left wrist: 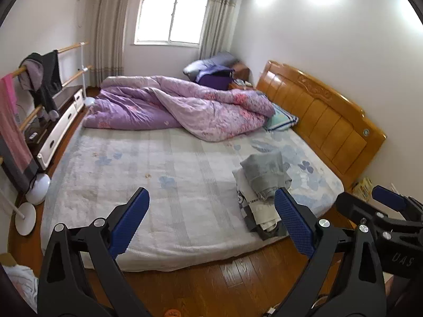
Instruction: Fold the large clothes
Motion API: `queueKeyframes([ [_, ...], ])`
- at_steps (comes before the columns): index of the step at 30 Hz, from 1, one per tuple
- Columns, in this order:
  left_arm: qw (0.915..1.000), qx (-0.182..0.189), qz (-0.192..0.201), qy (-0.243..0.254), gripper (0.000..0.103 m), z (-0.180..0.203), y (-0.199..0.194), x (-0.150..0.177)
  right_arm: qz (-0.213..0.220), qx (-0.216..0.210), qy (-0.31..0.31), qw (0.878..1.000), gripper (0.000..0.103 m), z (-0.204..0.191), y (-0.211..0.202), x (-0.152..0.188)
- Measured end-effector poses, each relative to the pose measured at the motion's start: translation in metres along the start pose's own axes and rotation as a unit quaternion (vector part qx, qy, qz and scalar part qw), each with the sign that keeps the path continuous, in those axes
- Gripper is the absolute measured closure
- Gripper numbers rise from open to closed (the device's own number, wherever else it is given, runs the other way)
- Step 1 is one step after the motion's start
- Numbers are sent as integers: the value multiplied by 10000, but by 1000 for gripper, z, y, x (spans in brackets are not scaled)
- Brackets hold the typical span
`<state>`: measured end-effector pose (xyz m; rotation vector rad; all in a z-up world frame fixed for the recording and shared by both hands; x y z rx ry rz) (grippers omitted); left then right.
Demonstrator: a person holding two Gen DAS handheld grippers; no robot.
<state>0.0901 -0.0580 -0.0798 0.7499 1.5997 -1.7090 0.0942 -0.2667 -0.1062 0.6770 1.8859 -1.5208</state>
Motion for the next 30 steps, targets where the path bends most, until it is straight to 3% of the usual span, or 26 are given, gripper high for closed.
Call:
queueKeyframes([
  [19, 9935, -775, 812, -201, 7, 18, -135, 17, 612, -613, -515, 9949, 8, 5, -100, 21],
  [30, 9895, -870, 1136, -180, 7, 21, -173, 14, 965, -798, -573, 9905, 8, 6, -126, 19],
])
Point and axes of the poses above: each gripper's, at about its wrist camera, not at the fingertips, and y roughly the way its jaws point, z to its right, x to its underside, the point moved 4 cm from there along y, roughly the way its jaws point, and after that the axes turned 9 degrees about -x, right-handed, at the moved point
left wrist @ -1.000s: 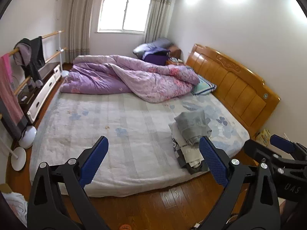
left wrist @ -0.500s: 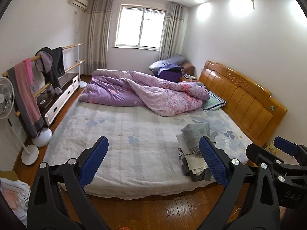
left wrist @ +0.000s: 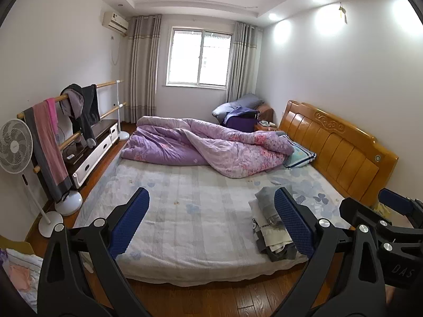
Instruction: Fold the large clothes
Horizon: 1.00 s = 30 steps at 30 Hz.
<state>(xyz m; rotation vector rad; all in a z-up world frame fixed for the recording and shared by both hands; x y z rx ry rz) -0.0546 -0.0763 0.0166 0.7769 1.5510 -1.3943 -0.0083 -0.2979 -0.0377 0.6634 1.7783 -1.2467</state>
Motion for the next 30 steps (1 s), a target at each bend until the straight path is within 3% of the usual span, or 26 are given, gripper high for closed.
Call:
queueKeyframes([
  [30, 9999, -144, 39, -11, 7, 1, -6, -8, 142, -92, -56, 9998, 8, 4, -6, -3],
])
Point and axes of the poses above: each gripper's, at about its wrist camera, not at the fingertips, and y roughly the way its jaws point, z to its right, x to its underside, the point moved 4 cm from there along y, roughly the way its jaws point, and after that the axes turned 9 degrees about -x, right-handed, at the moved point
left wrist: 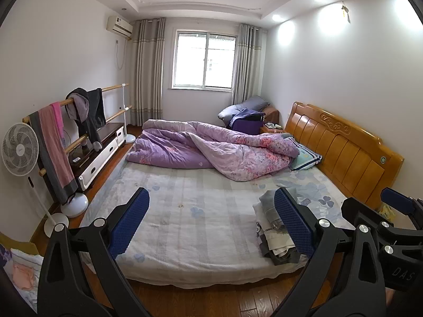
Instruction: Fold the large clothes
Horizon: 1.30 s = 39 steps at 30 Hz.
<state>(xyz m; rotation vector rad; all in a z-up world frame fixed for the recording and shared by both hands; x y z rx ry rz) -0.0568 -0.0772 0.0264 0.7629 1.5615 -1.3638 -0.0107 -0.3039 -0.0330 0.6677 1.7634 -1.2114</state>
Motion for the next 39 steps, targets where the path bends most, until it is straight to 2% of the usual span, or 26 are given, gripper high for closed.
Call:
queueKeyframes([
  [39, 9999, -125, 29, 62, 7, -31, -10, -2, -105, -71, -13, 9999, 8, 3, 21, -2],
])
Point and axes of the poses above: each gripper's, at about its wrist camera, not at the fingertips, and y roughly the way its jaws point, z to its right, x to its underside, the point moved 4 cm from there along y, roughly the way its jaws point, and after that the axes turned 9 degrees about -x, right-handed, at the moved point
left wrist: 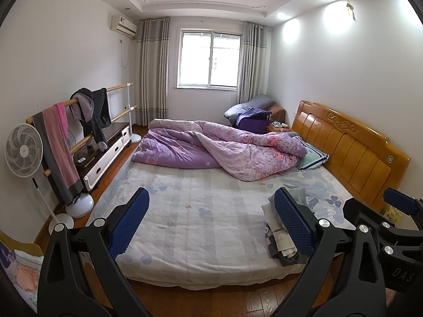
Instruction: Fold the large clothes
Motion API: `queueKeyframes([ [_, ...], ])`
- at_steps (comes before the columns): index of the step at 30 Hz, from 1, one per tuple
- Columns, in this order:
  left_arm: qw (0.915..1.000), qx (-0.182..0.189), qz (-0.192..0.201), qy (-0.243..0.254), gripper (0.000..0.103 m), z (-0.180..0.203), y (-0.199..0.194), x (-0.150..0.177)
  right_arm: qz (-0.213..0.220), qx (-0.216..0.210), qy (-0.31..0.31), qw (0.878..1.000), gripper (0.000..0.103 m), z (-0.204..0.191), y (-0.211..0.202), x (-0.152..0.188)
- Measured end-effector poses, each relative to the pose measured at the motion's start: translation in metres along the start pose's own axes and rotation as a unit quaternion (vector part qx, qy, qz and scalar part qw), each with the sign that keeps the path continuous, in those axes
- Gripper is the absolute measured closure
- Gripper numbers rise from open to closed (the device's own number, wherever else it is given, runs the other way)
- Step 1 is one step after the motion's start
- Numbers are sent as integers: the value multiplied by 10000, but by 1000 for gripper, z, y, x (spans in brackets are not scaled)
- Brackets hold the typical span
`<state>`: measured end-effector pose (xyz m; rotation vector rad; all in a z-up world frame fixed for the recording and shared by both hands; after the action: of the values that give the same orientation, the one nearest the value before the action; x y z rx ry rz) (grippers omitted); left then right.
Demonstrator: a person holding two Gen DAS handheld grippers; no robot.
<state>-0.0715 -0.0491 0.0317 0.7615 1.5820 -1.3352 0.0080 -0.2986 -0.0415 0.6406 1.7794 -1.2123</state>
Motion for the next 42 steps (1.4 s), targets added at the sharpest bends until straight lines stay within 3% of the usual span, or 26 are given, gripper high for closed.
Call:
queueKeyframes([
  [16, 10000, 20, 33, 86, 7, -23, 7, -8, -47, -39, -1, 10000, 8, 1, 9, 0],
  [42, 9999, 51, -1, 112, 7, -25, 17, -9, -64, -69, -6, 10000, 8, 4, 12, -2],
])
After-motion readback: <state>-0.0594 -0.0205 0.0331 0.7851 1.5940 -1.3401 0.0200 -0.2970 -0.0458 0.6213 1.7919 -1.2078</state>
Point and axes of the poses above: each gripper's, at about its wrist camera, not at the fingertips, and y roughly the way its jaws point, z to its right, x to its underside, the point moved 4 cm from there along y, roughly the way its jaws point, and after that the axes turned 9 degrees about -x, right-handed, at the moved point
